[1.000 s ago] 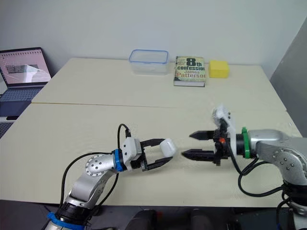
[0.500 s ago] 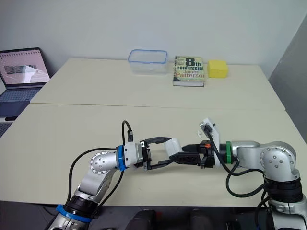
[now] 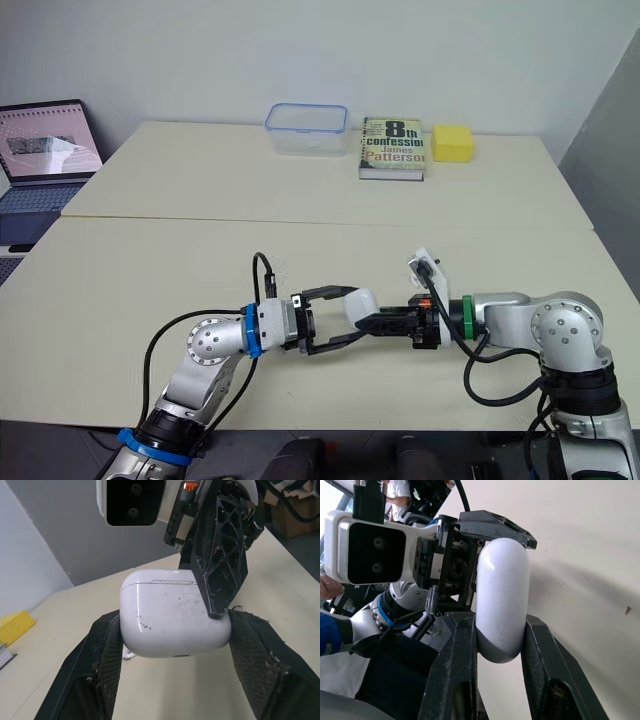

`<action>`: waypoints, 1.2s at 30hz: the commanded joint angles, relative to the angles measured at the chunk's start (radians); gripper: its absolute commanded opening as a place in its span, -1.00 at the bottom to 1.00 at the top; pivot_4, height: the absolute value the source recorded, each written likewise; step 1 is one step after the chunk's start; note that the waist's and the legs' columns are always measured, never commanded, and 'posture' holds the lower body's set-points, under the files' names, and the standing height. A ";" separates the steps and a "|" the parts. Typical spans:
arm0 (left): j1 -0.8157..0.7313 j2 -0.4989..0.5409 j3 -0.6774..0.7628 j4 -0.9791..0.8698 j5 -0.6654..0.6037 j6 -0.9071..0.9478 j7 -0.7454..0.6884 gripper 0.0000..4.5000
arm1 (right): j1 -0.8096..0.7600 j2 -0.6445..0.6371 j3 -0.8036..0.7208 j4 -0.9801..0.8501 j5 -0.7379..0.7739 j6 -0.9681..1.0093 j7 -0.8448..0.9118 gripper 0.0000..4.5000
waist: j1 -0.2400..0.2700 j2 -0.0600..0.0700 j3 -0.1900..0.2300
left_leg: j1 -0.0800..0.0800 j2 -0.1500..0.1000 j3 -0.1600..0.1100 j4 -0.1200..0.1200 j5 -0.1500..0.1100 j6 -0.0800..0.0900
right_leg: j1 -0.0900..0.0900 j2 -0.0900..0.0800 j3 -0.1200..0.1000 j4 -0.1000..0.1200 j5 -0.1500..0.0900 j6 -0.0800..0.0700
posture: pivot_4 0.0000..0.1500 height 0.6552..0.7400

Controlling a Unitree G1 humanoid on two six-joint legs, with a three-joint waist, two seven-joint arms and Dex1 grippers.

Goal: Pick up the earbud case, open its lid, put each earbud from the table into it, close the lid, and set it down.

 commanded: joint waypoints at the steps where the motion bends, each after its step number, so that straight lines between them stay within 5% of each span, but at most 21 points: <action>1: 0.005 -0.010 -0.005 -0.017 -0.015 -0.019 0.005 0.23 | -0.020 -0.002 -0.004 -0.008 0.030 0.003 0.009 -0.66 | 0.000 0.000 0.000 | 0.000 0.000 0.000 0.000 0.000 0.000 | 0.000 0.000 0.000 0.000 0.000 0.000 | 1.00 0.95; 5: -0.001 -0.015 -0.002 -0.018 -0.042 -0.011 -0.005 0.23 | -0.030 -0.008 0.004 -0.002 0.028 0.009 0.023 -0.66 | 0.000 0.000 0.000 | 0.000 0.000 0.000 0.000 0.000 0.000 | 0.000 0.000 0.000 0.000 0.000 0.000 | 1.00 0.95; 11: -0.032 0.044 0.018 -0.005 -0.030 0.175 0.013 1.00 | -0.065 -0.056 0.042 -0.011 -0.048 -0.010 0.082 -0.66 | -0.001 0.000 0.000 | 0.000 0.000 0.000 0.000 0.000 0.000 | 0.000 0.000 0.000 0.000 0.000 0.000 | 1.00 0.95; 19: -0.080 0.238 0.032 -0.171 -0.167 0.782 -0.013 1.00 | -0.170 -0.356 0.380 -0.134 -0.558 -0.351 0.422 -0.66 | -0.005 0.002 0.002 | -0.002 0.002 -0.002 -0.001 0.000 0.000 | -0.003 0.002 -0.002 -0.001 0.000 0.000 | 1.00 0.95; 24: -0.138 0.257 -0.010 -0.287 -0.210 1.000 0.004 1.00 | -0.194 -0.419 0.540 -0.162 -0.817 -0.556 0.560 -0.66 | -0.005 0.002 0.002 | -0.002 0.002 -0.001 -0.001 0.000 0.000 | -0.002 0.002 -0.001 -0.002 0.000 0.000 | 1.00 0.95; 36: -0.260 0.185 -0.137 -0.289 -0.106 1.010 0.061 1.00 | -0.281 -0.344 0.583 -0.125 -1.003 -0.599 0.698 -0.66 | -0.004 0.002 0.003 | -0.001 0.002 -0.002 0.000 0.000 0.000 | -0.002 0.002 -0.001 -0.001 0.000 0.000 | 1.00 0.95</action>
